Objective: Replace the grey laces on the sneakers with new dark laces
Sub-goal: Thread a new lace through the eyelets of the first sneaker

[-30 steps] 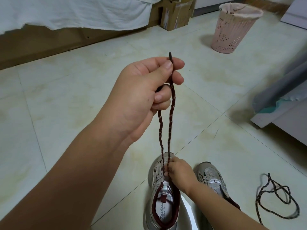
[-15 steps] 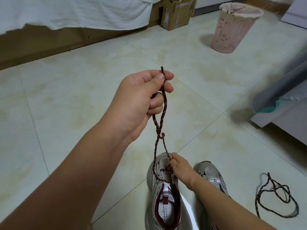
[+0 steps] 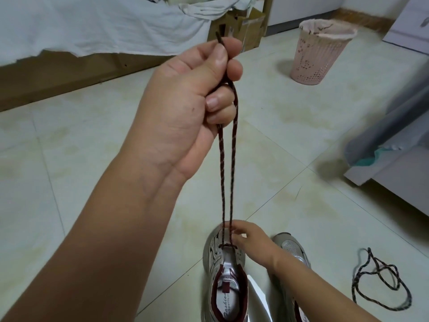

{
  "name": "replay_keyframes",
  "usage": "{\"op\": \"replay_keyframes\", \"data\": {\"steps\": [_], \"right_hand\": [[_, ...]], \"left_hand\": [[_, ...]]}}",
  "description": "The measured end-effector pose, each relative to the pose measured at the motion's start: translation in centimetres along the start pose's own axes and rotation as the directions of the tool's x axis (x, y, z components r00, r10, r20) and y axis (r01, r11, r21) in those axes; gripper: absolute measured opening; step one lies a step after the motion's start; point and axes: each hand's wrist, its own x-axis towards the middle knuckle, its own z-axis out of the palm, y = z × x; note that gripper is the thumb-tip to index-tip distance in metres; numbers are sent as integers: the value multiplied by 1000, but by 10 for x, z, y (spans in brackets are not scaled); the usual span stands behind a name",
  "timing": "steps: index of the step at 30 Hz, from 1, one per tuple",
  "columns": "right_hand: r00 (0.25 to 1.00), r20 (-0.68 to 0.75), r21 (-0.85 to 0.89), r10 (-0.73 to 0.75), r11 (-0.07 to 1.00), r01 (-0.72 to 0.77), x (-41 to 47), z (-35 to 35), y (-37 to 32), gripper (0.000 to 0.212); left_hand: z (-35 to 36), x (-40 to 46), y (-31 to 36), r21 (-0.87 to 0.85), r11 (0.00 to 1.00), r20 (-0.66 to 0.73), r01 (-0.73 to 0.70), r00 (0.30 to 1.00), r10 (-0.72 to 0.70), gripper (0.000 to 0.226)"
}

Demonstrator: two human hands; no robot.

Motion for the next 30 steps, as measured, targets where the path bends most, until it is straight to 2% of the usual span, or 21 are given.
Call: {"op": "replay_keyframes", "data": {"steps": [2,5,6,8,10,12,15,18,20,22,24,25,26,27,30], "right_hand": [[994,72,-77,-87,993,92,-1,-7,-15,35],[979,171,-53,-114,991,124,-5,-12,-30,15],[983,145,14,-110,994,109,-7,-15,-34,14],[997,19,170,-76,983,72,-10,-27,-42,18],[990,-120,277,-77,955,108,-16,-44,-55,22],[977,-191,410,-98,896,170,-22,-60,-67,24],[969,-235,542,-80,816,199,-30,-76,-80,28],[951,-309,494,-27,850,184,-31,-87,-77,25],[946,-323,437,23,890,128,-29,-90,-68,27],[952,-297,389,74,920,50,-27,-92,-57,26],[957,-264,327,117,945,-26,-24,-91,-46,23],[958,-251,301,138,952,-58,-23,-89,-41,22],[957,-242,282,160,955,-89,-21,-87,-35,22],[955,-235,273,182,955,-115,-20,-83,-30,23],[950,-205,275,234,946,-174,-15,-70,-12,24]], "left_hand": [[3,1,-3,-2,1000,20,12,1000,-12,23],[5,2,-8,29,999,56,24,998,-26,23],[4,1,-10,82,996,48,17,999,-21,23],[-4,1,-13,328,944,-15,-22,999,28,24],[-17,2,-17,598,801,-92,-11,992,83,26],[-34,2,-23,751,657,-154,72,986,68,28],[-61,-4,-34,878,444,-190,181,981,-24,24],[-94,-11,-49,929,190,-282,318,940,-193,19],[-125,-16,-64,920,-55,-381,388,855,-351,19],[-156,-24,-85,865,-271,-502,423,720,-479,20],[-177,-38,-112,805,-413,-594,426,572,-566,20],[-182,-46,-126,788,-482,-615,382,523,-590,20],[-185,-52,-139,781,-543,-617,308,509,-600,18],[-186,-57,-151,776,-594,-603,213,528,-598,17],[-180,-64,-181,728,-685,-530,30,657,-536,19]]}}
